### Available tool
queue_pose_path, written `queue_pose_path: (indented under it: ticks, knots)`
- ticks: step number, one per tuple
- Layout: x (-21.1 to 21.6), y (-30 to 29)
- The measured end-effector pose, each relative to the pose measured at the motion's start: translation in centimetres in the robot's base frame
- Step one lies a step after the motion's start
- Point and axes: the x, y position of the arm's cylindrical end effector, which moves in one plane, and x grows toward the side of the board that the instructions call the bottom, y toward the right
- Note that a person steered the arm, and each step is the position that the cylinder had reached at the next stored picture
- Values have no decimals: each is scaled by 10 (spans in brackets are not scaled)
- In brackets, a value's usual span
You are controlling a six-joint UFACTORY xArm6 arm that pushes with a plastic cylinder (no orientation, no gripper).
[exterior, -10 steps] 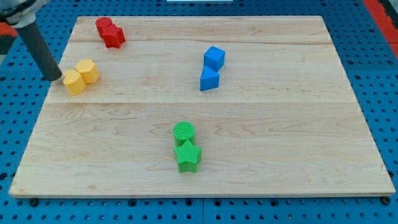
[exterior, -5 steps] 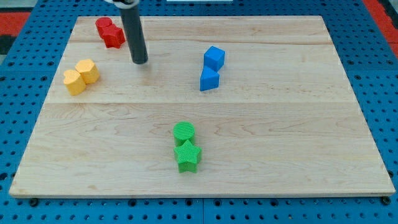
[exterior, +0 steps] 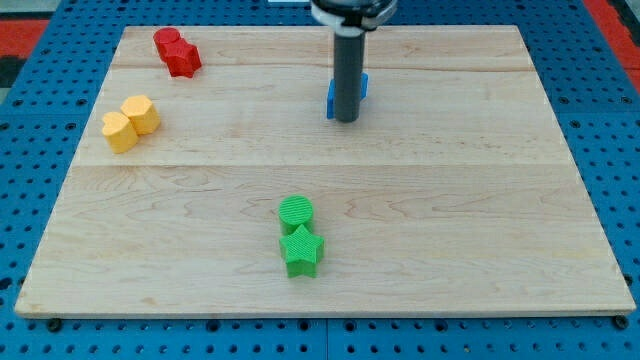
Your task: Place the blue cube and blue triangle on top center of the board
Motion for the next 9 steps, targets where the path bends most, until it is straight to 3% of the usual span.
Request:
queue_pose_path:
  ticks: [2,3,4,5,6,7,8,9]
  knots:
    - [-75,66]
    - [-87,74]
    - [-65,74]
    - [-49,46]
    - [-62,-17]
    - [-83,-37]
    - [-49,0]
    - [11,51]
